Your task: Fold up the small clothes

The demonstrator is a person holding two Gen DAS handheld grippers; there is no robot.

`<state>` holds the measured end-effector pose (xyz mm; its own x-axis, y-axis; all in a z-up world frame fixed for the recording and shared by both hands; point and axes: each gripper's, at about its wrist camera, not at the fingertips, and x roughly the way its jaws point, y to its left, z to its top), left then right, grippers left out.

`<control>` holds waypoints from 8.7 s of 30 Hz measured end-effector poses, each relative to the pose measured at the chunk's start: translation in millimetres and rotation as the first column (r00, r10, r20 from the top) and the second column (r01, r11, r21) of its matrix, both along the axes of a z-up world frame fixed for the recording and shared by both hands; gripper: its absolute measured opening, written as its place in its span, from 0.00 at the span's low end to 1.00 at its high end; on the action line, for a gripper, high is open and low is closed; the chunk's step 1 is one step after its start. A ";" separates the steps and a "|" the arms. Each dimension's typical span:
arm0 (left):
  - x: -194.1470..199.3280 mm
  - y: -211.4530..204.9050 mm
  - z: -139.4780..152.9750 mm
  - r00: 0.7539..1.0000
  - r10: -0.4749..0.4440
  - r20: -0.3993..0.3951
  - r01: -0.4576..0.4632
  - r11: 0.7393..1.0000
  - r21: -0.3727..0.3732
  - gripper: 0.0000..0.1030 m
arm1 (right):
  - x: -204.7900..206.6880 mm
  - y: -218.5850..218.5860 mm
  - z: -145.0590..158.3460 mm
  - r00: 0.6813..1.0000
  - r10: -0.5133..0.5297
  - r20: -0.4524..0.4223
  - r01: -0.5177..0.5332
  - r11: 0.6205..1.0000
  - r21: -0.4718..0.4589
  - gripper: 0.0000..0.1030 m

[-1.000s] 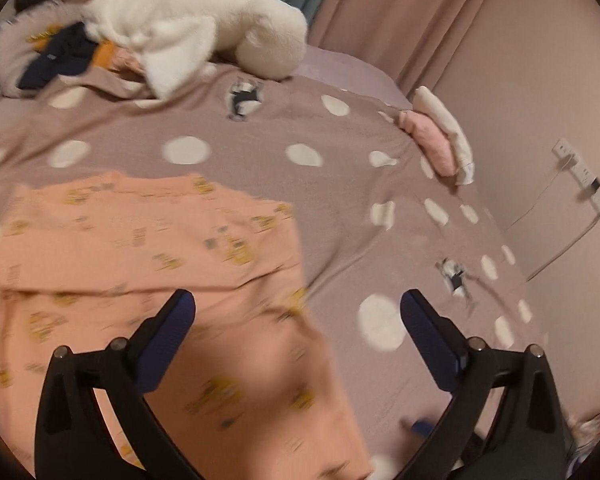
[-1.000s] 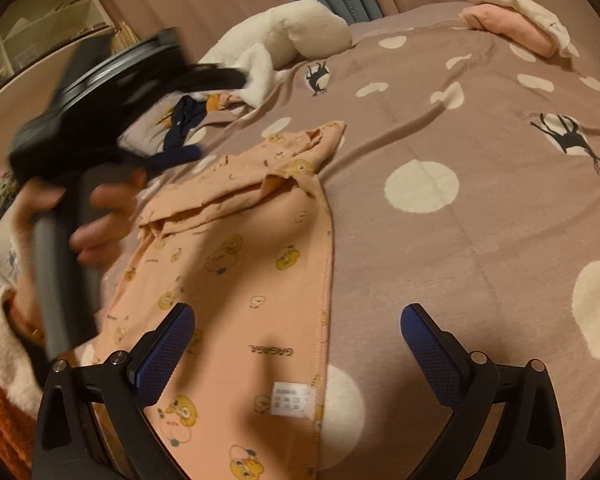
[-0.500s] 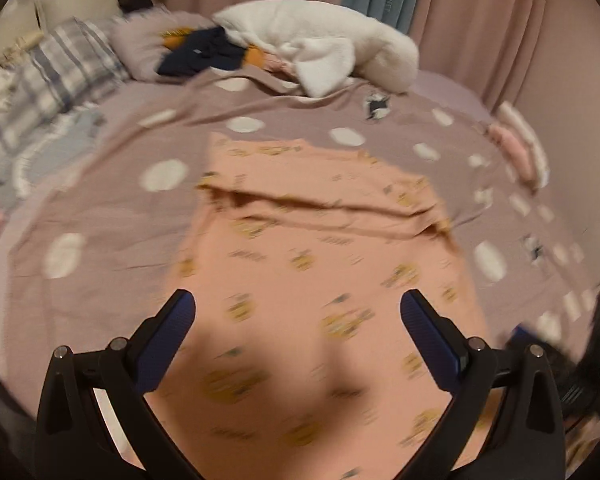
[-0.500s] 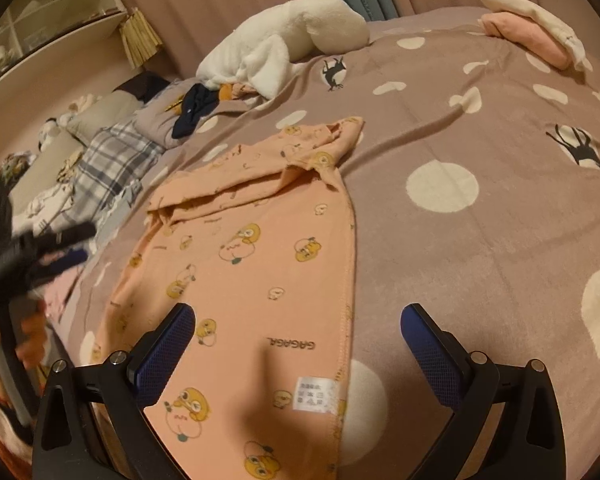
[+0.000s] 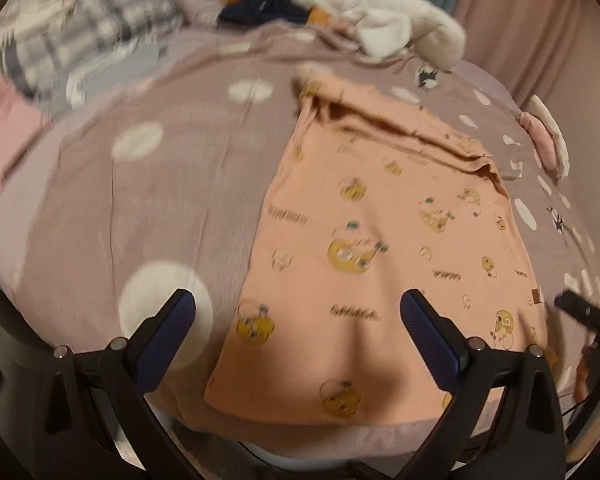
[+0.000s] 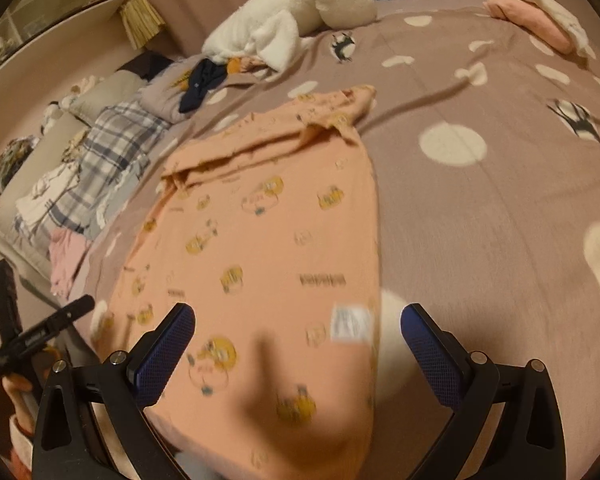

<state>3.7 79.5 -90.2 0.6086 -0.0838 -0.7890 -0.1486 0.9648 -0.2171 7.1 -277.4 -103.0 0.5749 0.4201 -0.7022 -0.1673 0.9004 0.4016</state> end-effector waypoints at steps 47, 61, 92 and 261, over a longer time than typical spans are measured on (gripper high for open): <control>-16.3 16.0 -28.8 0.992 -0.045 -0.117 0.003 0.943 -0.333 0.13 | -42.9 -11.7 -28.2 0.973 -0.077 -0.217 0.120 0.974 0.192 0.54; -5.6 30.0 6.3 0.999 -0.016 -0.047 -0.004 0.921 -0.390 0.06 | -31.3 -17.2 -0.6 0.991 -0.057 -0.119 0.090 0.950 0.298 0.08; 288.8 58.4 31.9 0.995 0.094 0.011 -0.075 0.851 -0.520 0.06 | 246.1 -26.1 48.9 0.989 -0.134 -0.056 0.144 0.952 0.272 0.08; 216.8 -26.7 -15.7 0.998 0.003 -0.069 -0.041 0.836 -0.547 0.14 | 167.8 -9.5 -30.5 0.955 -0.118 -0.272 0.232 0.870 0.436 0.11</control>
